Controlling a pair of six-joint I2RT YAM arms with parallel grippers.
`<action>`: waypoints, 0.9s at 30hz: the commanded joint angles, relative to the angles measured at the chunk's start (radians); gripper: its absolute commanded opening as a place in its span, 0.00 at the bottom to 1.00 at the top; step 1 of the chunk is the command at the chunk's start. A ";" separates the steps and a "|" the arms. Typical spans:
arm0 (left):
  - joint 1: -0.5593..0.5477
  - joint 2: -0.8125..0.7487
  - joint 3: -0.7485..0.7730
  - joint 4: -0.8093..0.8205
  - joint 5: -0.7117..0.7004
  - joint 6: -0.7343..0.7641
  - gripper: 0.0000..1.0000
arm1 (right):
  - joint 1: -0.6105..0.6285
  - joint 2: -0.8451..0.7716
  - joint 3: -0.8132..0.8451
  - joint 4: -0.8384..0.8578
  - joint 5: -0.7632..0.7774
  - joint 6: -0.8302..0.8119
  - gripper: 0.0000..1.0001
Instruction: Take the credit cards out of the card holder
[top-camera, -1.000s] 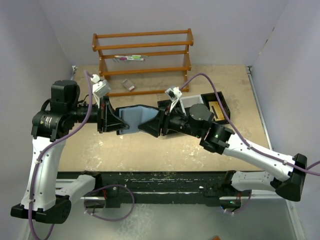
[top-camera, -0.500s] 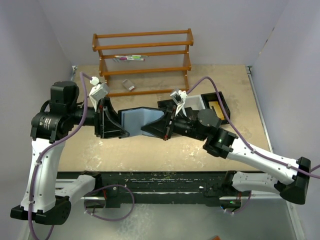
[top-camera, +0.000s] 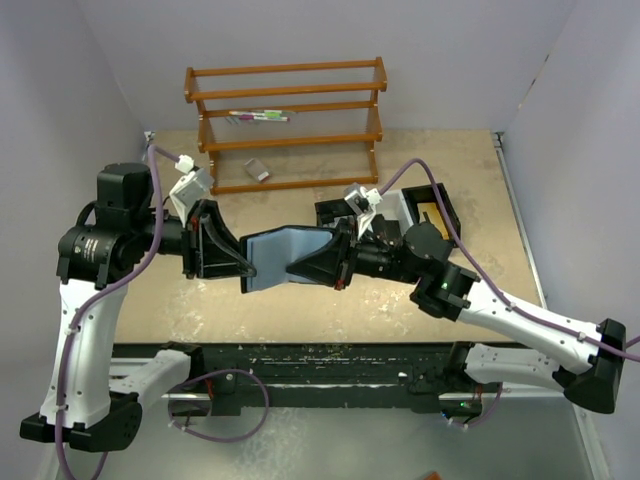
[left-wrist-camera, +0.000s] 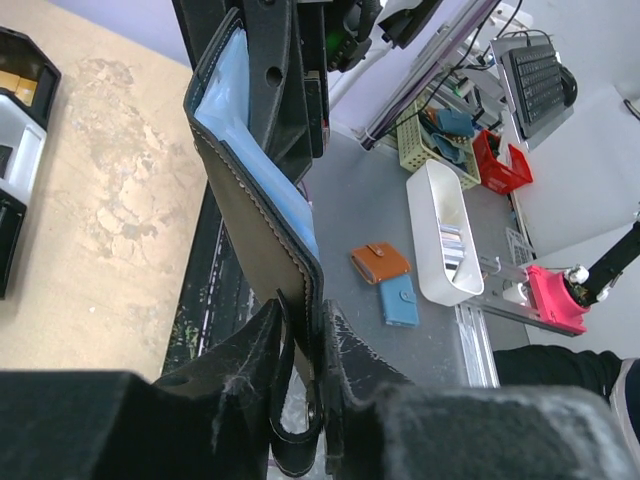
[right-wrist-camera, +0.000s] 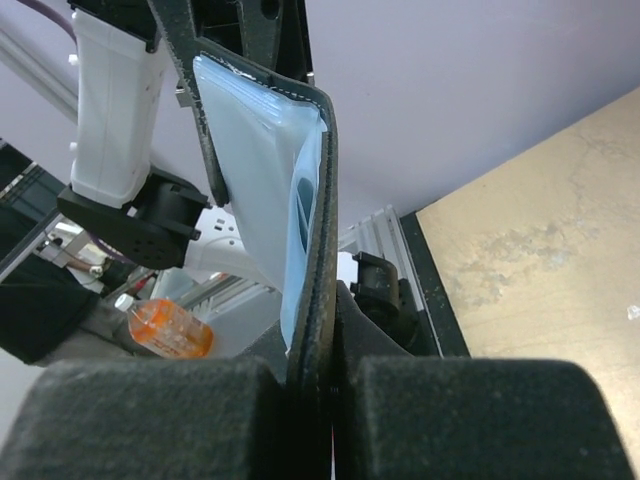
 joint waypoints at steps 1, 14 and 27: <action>-0.003 -0.017 0.012 0.056 0.041 -0.017 0.23 | -0.001 -0.023 -0.013 0.139 -0.073 0.038 0.00; -0.002 -0.059 -0.053 0.199 0.194 -0.157 0.20 | -0.002 -0.017 -0.032 0.221 -0.141 0.068 0.00; -0.002 -0.067 -0.040 0.220 -0.100 -0.187 0.00 | -0.003 -0.039 -0.041 0.202 -0.117 0.071 0.73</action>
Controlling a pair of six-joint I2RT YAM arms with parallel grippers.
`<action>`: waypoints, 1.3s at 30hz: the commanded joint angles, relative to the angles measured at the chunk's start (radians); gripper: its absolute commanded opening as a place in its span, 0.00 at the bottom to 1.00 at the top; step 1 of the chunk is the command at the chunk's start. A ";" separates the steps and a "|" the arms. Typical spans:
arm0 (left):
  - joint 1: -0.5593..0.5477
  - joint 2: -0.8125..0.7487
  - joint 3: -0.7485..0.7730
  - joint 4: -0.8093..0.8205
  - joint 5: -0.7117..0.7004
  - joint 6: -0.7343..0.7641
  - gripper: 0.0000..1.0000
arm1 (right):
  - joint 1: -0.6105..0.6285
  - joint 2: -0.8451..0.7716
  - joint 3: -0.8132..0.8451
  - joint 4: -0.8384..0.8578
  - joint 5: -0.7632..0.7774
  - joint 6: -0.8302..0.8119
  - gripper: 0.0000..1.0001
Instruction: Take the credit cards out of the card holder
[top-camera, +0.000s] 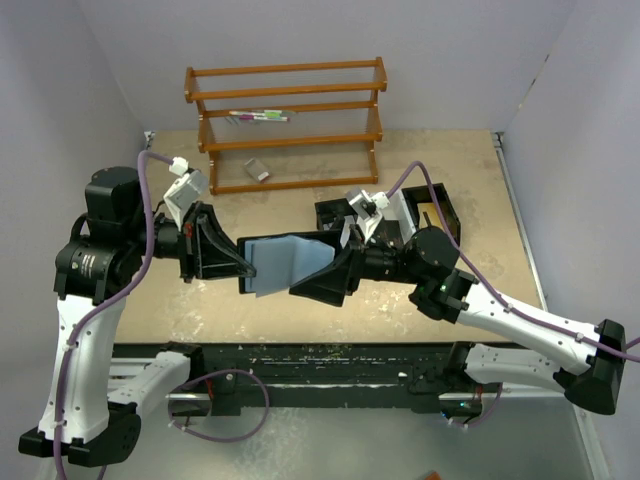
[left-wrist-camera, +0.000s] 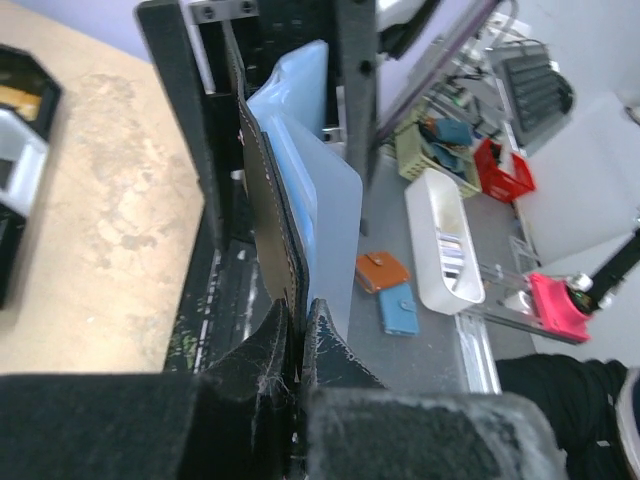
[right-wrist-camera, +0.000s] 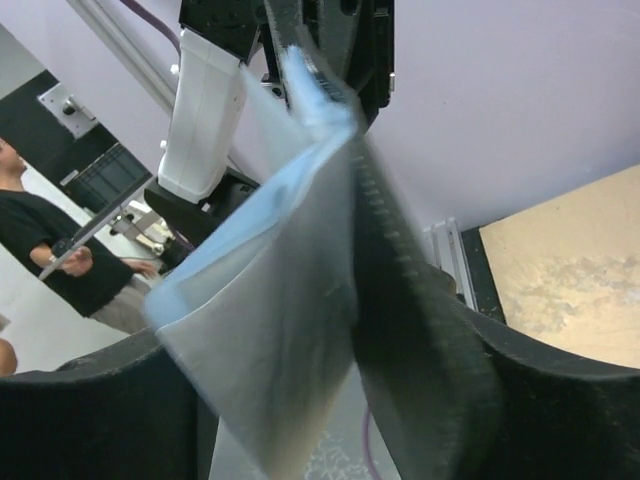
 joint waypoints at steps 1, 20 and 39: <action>-0.002 0.000 0.026 0.025 -0.184 -0.001 0.00 | 0.000 -0.036 0.009 0.006 0.048 -0.019 0.77; -0.002 -0.002 0.040 -0.016 -0.476 0.065 0.00 | 0.115 0.099 0.218 -0.273 0.575 -0.181 1.00; -0.001 -0.006 0.028 -0.009 -0.295 0.066 0.00 | 0.174 -0.032 0.147 -0.357 0.705 -0.178 0.25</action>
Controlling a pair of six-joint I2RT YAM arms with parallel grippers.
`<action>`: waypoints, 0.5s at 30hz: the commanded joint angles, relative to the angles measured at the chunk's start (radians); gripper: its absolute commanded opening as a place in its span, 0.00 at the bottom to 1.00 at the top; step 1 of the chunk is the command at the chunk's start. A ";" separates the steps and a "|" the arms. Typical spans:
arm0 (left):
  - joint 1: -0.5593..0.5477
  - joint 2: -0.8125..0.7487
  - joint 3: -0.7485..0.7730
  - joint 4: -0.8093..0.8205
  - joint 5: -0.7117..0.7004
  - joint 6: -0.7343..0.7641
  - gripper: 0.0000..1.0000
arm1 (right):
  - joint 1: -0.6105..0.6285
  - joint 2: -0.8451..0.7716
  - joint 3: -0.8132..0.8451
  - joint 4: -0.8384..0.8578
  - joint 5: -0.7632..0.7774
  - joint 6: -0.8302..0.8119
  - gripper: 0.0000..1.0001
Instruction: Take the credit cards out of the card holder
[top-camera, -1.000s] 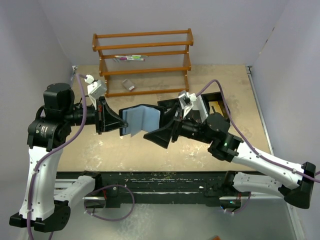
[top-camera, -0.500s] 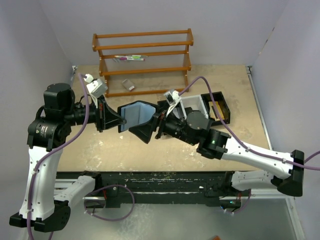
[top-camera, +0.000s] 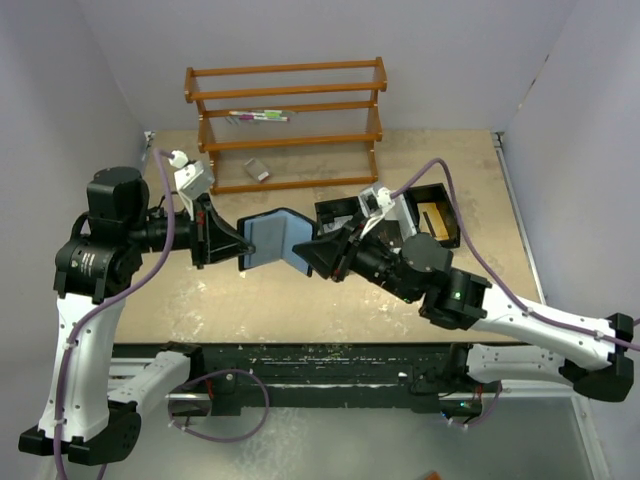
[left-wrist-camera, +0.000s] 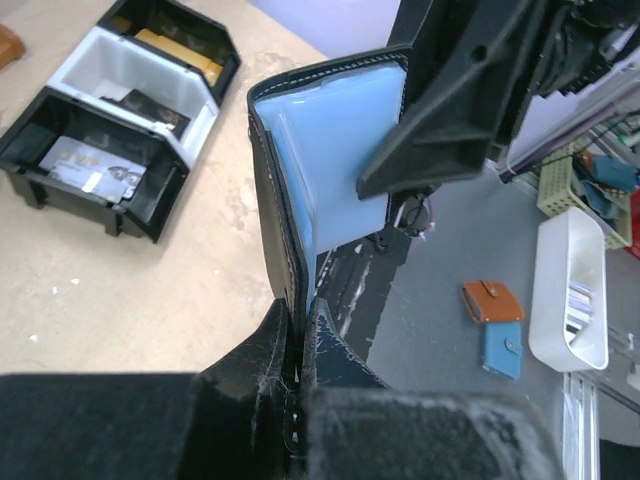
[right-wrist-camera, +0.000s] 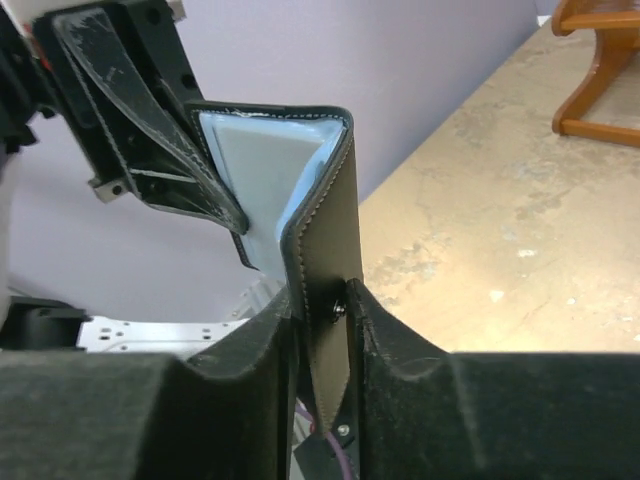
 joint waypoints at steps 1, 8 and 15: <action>-0.002 -0.006 0.016 0.040 0.139 -0.001 0.00 | 0.001 -0.036 -0.008 0.047 -0.030 0.005 0.19; -0.002 -0.010 0.021 0.057 0.238 -0.040 0.01 | 0.001 -0.004 0.008 0.058 -0.089 0.017 0.30; -0.002 -0.015 0.029 0.076 0.240 -0.060 0.00 | 0.001 0.057 0.026 0.048 -0.083 0.043 0.83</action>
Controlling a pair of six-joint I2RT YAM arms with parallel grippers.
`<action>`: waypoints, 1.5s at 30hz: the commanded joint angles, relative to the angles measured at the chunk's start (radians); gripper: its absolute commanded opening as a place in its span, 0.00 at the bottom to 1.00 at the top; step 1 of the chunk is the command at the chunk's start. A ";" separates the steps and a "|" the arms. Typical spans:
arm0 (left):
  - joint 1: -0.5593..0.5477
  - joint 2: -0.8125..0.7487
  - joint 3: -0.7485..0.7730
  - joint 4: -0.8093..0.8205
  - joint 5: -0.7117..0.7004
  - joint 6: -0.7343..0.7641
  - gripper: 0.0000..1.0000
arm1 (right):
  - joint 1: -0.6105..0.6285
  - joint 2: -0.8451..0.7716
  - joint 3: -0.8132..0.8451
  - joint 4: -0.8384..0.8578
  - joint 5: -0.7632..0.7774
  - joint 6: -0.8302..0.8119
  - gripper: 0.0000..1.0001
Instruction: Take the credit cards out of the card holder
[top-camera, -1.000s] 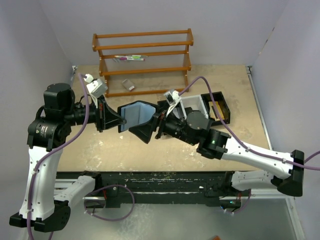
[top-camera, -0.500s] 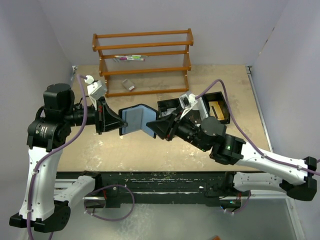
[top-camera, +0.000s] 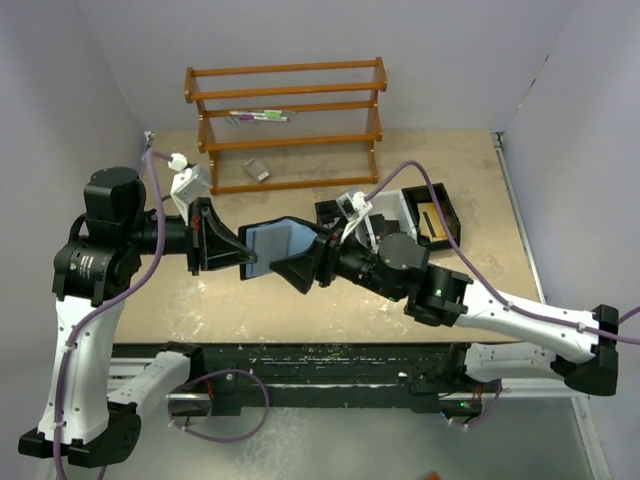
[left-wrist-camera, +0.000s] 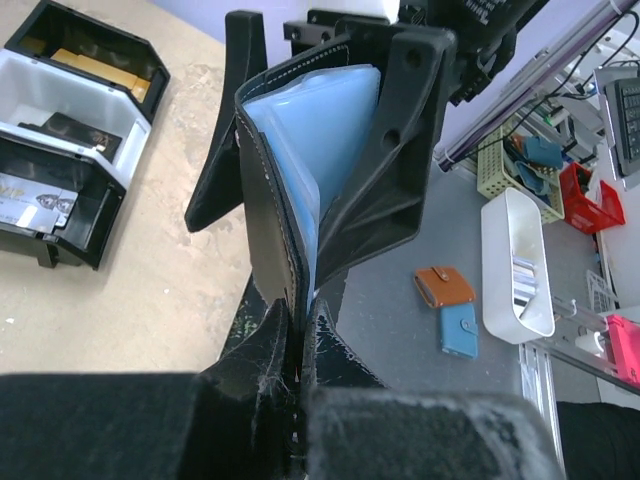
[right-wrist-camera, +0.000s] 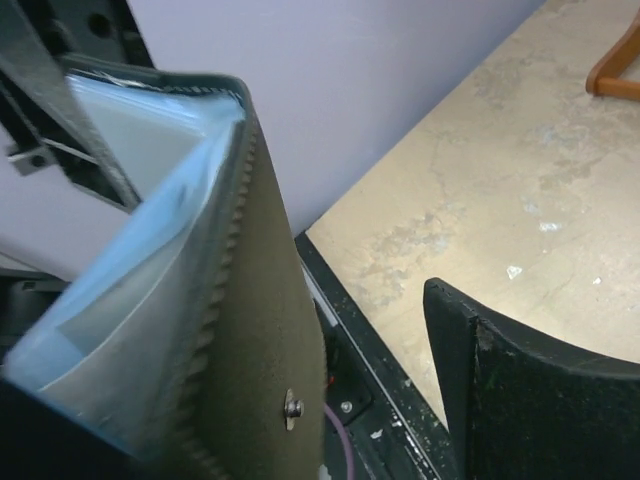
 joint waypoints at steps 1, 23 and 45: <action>-0.002 -0.007 0.030 0.050 0.067 -0.022 0.00 | 0.002 0.020 0.031 0.040 -0.011 0.025 0.83; -0.001 0.008 0.023 0.051 0.278 -0.059 0.27 | -0.047 -0.085 -0.158 0.360 -0.269 0.069 0.00; -0.002 -0.006 -0.029 0.141 0.372 -0.151 0.17 | -0.123 -0.096 -0.256 0.636 -0.541 0.189 0.00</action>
